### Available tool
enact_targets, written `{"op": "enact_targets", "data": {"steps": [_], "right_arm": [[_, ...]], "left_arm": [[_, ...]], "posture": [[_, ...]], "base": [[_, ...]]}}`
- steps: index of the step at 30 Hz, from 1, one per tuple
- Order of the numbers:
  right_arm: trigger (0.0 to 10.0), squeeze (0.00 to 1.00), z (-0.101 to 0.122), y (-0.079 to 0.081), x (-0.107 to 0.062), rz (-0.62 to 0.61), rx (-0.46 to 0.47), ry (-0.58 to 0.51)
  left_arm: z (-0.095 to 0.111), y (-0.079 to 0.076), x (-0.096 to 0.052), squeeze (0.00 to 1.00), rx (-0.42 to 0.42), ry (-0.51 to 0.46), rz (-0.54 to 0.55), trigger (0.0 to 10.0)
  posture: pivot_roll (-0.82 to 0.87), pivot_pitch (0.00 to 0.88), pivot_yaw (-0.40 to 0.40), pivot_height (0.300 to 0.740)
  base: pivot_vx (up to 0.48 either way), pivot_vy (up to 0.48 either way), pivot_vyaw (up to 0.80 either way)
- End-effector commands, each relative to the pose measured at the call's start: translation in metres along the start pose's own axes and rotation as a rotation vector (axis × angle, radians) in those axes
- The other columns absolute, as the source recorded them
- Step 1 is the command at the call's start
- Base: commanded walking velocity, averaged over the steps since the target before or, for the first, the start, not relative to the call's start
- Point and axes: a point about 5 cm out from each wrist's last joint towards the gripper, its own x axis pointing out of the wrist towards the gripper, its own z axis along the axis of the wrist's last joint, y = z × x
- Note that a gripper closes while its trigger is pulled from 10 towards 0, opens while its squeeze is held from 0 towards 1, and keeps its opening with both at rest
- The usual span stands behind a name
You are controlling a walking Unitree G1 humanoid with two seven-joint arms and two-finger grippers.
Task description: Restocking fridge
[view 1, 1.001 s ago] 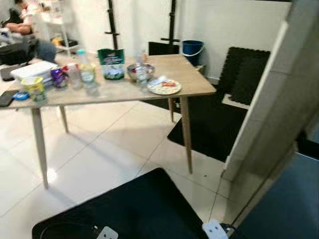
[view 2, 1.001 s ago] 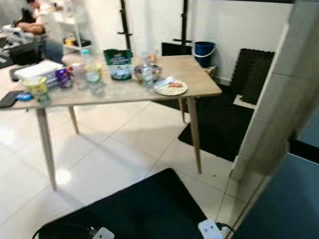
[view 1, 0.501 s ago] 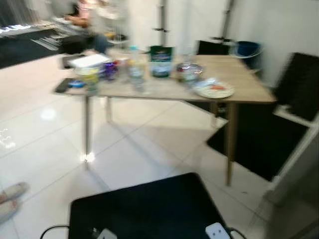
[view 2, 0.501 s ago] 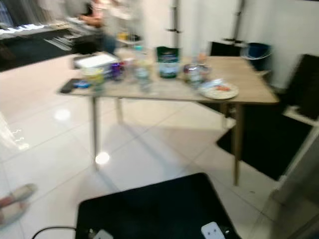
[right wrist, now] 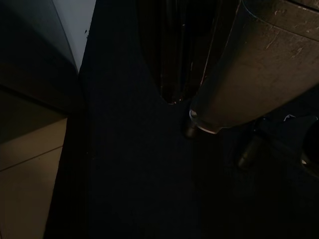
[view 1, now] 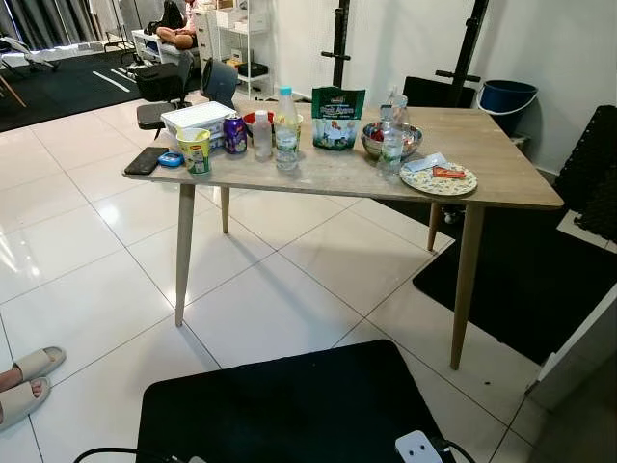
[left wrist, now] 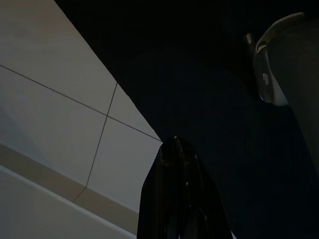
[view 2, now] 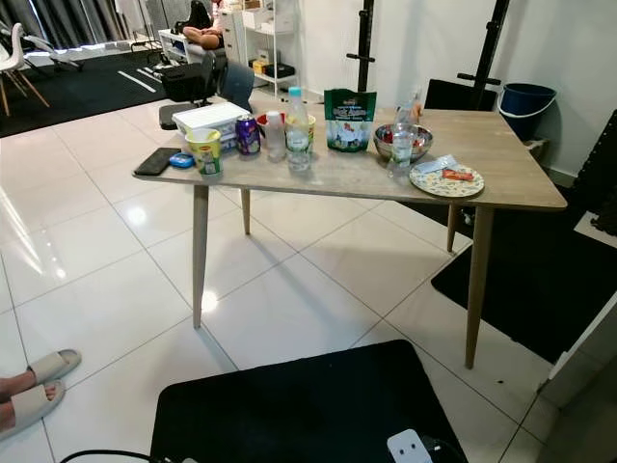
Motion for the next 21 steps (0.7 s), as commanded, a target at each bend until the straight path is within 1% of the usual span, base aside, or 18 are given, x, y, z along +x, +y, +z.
{"op": "enact_targets", "data": {"steps": [1,15,21], "right_arm": [[10.0,0.00,-0.0015,-0.0013,-0.0004,-0.006,0.002,0.007],[10.0,0.00,-0.0024,-0.0011,-0.0004,-0.010,0.000,0.011],[10.0,0.00,-0.0033,-0.0004,-0.0004,-0.008,0.000,0.014]], "left_arm": [[-0.0006,-0.0190,0.0011,0.00,-0.008,0.003,-0.079,10.0],[-0.0002,-0.0193,0.0011,0.00,0.000,0.002,-0.084,10.0],[-0.0006,-0.0200,0.0011,0.00,0.003,0.003,-0.087,10.0]], "posture": [[-0.04,0.000,-0.017,0.740],[-0.04,0.000,-0.020,0.740],[-0.04,0.000,-0.019,0.740]], "base": [[0.274,0.000,0.00],[0.293,0.000,0.00],[0.403,0.000,0.00]]}}
